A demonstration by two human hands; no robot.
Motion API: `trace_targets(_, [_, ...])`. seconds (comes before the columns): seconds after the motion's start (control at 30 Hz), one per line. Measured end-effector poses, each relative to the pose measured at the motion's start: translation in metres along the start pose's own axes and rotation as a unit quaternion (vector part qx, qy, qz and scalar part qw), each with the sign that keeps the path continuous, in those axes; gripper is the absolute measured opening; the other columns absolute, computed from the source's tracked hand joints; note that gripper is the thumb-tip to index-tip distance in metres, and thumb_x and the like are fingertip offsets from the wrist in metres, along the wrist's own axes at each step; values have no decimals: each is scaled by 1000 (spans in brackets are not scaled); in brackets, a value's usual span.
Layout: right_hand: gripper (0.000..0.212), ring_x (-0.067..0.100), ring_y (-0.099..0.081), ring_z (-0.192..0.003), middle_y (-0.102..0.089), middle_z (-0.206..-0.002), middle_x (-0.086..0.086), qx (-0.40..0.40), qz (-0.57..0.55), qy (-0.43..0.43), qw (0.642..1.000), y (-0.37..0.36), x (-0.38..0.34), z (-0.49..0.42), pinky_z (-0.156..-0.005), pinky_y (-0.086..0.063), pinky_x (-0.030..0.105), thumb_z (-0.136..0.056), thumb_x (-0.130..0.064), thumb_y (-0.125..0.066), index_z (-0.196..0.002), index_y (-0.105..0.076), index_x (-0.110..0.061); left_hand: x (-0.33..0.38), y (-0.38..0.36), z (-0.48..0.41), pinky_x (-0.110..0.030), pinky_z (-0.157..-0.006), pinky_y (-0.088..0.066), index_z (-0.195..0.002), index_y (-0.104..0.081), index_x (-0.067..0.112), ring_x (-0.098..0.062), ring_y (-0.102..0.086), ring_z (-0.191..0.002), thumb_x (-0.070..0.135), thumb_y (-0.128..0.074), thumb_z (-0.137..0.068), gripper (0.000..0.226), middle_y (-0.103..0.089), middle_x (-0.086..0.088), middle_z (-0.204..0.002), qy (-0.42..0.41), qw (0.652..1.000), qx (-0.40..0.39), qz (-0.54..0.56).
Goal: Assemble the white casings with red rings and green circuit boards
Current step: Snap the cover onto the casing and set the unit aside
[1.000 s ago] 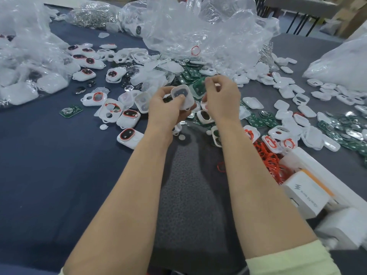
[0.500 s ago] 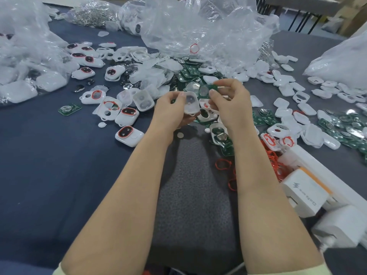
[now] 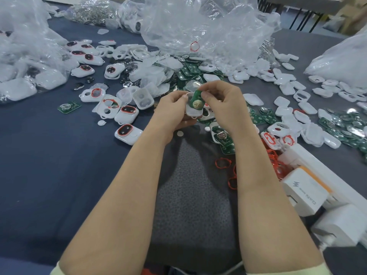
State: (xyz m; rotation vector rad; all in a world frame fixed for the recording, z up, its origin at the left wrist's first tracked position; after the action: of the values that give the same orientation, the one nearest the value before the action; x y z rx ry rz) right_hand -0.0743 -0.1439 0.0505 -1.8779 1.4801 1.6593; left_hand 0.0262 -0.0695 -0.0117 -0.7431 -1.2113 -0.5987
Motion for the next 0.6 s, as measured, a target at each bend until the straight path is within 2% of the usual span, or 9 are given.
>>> trace_targets(0.13, [25,14,-63,-82,-66,-83,-5,-15,36,7,999,-3,-2,1,-79,-53,28,-90,-6,-58,-83,-64,-30,2,-2,1,-28,-61,-60,-99,-59,17,-17,-69,-67,15,-40,-103,19,-66,-6,-87,-8,1000,-7,3])
trace_targets(0.23, [21,19,-65,-86,-67,-82,-5,-21,49,1,999,-4,-1,1,-80,-53,32,-90,-8,-58,-84,-66,-27,3,-3,2,-29,-63,-60,-102,-59,15,-17,-68,-68,15,-40,-103,19,-66,-6,-86,-11,1000,-14,-4])
trace_targets(0.37, [18,17,-63,-81,-65,-81,-10,-18,60,1,998,-4,-2,1,-73,-49,22,-89,-11,-59,-86,-67,-27,3,-4,2,-27,-62,-60,-95,-59,18,-17,-67,-70,15,-40,-103,21,-65,-5,-85,-14,1000,-18,-6])
trace_targets(0.43, [17,14,-58,-77,-65,-88,-4,-12,74,4,997,-4,-2,1,-68,-45,17,-89,-14,-59,-87,-68,-28,3,-4,2,-27,-60,-59,-93,-59,19,-16,-67,-69,16,-41,-103,21,-66,-5,-85,-13,1000,-16,-6])
trace_targets(0.5, [16,11,-53,-76,-64,-98,5,-8,88,3,996,-5,-1,0,-71,-41,18,-89,-16,-60,-91,-69,-28,3,-3,2,-26,-57,-57,-92,-60,20,-16,-68,-68,16,-42,-102,21,-66,-5,-85,-10,1000,-14,-2])
trace_targets(0.6, [16,15,-55,-81,-62,-103,10,2,100,4,995,-5,-2,0,-77,-45,23,-90,-16,-60,-94,-71,-27,3,-3,2,-25,-55,-56,-92,-61,19,-19,-68,-72,16,-42,-102,22,-67,-8,-88,-7,1000,-11,7])
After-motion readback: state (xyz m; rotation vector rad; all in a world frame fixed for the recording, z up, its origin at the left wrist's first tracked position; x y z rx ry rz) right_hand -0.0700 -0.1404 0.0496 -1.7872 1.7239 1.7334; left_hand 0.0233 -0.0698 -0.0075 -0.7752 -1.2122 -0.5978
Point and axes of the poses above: each hand's wrist, its own z-axis away from the middle knuckle, its own y-axis out of the back of the hand, x = y × z, the point moved 9 cm from there along -z, towards the middle knuckle
